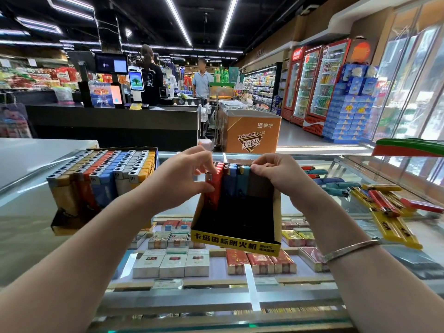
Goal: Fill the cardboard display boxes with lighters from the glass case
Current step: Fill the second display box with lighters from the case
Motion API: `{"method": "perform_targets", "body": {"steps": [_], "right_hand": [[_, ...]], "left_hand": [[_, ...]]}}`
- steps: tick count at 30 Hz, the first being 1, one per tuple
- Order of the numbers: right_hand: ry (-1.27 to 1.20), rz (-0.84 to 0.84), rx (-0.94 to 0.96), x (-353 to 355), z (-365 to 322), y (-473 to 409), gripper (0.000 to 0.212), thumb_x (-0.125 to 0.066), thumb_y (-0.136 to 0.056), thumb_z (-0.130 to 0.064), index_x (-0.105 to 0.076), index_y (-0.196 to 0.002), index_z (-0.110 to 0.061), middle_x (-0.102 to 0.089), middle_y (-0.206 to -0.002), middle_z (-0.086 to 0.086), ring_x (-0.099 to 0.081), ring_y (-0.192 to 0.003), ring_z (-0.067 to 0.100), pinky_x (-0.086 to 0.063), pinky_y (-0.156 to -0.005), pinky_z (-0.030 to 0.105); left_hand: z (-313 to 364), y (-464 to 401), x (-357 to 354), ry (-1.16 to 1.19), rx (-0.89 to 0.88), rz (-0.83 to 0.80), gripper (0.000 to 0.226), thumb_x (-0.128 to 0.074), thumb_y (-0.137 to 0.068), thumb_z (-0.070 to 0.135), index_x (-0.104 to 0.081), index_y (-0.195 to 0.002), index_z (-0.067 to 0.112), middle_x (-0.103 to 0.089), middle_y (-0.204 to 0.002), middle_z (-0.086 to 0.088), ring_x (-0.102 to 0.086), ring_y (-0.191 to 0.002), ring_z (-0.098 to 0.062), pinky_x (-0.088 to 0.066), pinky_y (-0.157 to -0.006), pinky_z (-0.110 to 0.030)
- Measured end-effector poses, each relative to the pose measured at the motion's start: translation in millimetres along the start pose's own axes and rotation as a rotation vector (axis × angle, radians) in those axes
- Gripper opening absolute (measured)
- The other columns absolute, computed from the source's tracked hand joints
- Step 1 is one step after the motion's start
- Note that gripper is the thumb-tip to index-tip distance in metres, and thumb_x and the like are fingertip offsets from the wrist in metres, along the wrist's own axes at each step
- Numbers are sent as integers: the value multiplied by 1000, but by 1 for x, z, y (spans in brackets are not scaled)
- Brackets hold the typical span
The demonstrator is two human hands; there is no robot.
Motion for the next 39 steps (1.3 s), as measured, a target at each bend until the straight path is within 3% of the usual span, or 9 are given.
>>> {"method": "perform_targets", "body": {"steps": [3,7,12,18,22,26,28,34,39], "right_hand": [[0,-6,-1,0,0,0,13,-59,-90,-19,-63,-78,-22,-59,-88,5,-56,-84,16,-45,-56,17],[-1,-2,-3,0,1,0,12,-59,-90,-18,-62,-79,-22,-59,-92,9,-56,-85,17,-46,-57,18],[0,16,2,2,2,-1,11,-60,-89,-19,-63,-80,-22,-60,-94,11,-56,-86,18,-47,-60,20],[62,128,48,10,0,-2,12,-62,-89,-21,-65,-77,-22,-60,-81,3,-56,-77,13,-46,-58,18],[160,394,138,34,-10,4,13,-58,-91,-19,-66,-82,-15,-61,-76,2,-56,-71,14,-45,-62,24],[316,538,124,60,-14,12,16,-54,-90,-14,-68,-89,-6,-66,-83,12,-62,-77,27,-52,-72,40],[468,570,108,74,-13,18,17,-54,-88,-13,-69,-90,-5,-67,-84,13,-61,-74,26,-51,-71,37],[930,516,-261,152,25,43,14,-52,-86,-10,-63,-86,-2,-62,-86,19,-57,-79,32,-45,-68,33],[1054,401,-497,178,56,69,34,-60,-86,-17,-51,-116,-4,-61,-91,13,-60,-84,28,-52,-74,37]], "left_hand": [[-6,-1,0,20,28,-8,29,-74,-73,15,-54,-75,34,-53,-92,15,-57,-86,-4,-54,-79,-31],[-13,-2,-4,86,62,-10,23,-73,-75,23,-56,-79,38,-46,-108,25,-51,-101,3,-49,-84,-20],[-26,0,-31,363,298,-165,65,-75,-73,13,-35,-109,49,-26,-148,2,-31,-130,-15,-41,-96,-32],[-29,-1,-47,433,385,-179,103,-75,-72,7,-9,-143,41,-25,-149,-9,-38,-106,-6,-47,-58,-4],[-25,-4,-51,437,379,-143,101,-75,-72,8,-11,-147,30,-30,-146,-4,-40,-122,-16,-44,-94,-27],[-17,-7,-54,315,341,-67,96,-77,-72,14,-17,-147,17,-34,-144,-6,-35,-130,-21,-34,-108,-40],[-14,-8,-57,316,327,-34,95,-77,-73,14,-18,-147,14,-33,-145,-8,-35,-130,-22,-33,-109,-45],[-7,-9,-70,476,345,-7,79,-70,-80,21,-23,-144,21,-44,-131,-8,-47,-117,-24,-45,-97,-46],[6,-16,-89,572,389,42,79,-67,-82,14,-21,-144,28,-44,-120,-1,-51,-112,-26,-49,-93,-45]]}}
Point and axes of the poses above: each hand's wrist, its own y-axis away from the middle knuckle, its own x-axis out of the back of the hand, z = x × y, the point moved 7 cm from there along -y, towards the middle knuckle
